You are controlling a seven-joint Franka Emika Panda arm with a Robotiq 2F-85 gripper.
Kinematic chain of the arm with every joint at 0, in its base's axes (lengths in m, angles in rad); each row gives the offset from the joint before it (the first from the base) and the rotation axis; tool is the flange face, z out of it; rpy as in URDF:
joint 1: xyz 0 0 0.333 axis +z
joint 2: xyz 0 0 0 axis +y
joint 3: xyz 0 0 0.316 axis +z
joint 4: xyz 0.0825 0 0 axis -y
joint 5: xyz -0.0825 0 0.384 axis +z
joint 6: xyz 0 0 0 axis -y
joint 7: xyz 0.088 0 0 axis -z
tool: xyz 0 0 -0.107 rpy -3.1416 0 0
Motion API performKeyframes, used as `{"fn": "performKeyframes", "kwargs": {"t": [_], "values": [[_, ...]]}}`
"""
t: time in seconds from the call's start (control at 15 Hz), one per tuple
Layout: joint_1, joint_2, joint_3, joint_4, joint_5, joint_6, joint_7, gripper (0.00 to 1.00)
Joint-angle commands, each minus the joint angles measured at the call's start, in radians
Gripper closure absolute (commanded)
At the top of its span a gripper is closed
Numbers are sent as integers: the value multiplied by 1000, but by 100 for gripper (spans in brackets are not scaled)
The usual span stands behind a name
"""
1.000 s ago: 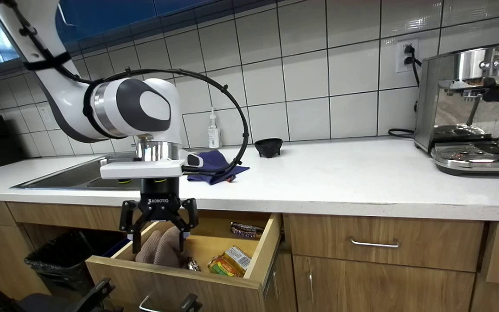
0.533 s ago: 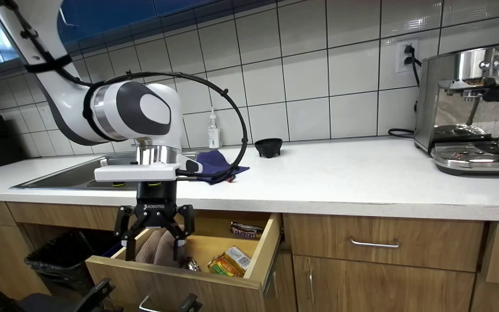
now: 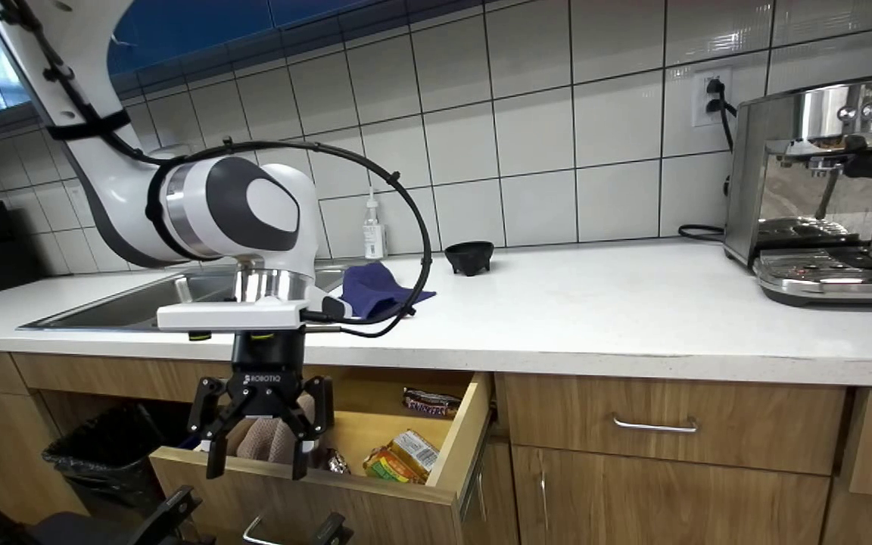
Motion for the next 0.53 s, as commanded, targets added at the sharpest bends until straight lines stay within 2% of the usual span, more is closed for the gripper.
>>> {"fn": "performKeyframes", "kwargs": {"t": [0.0, 0.47], "values": [[-8, 30, 5, 9, -28, -16, 45, 0], [-10, 90, 0, 20, -27, 29, 85, 0]]}}
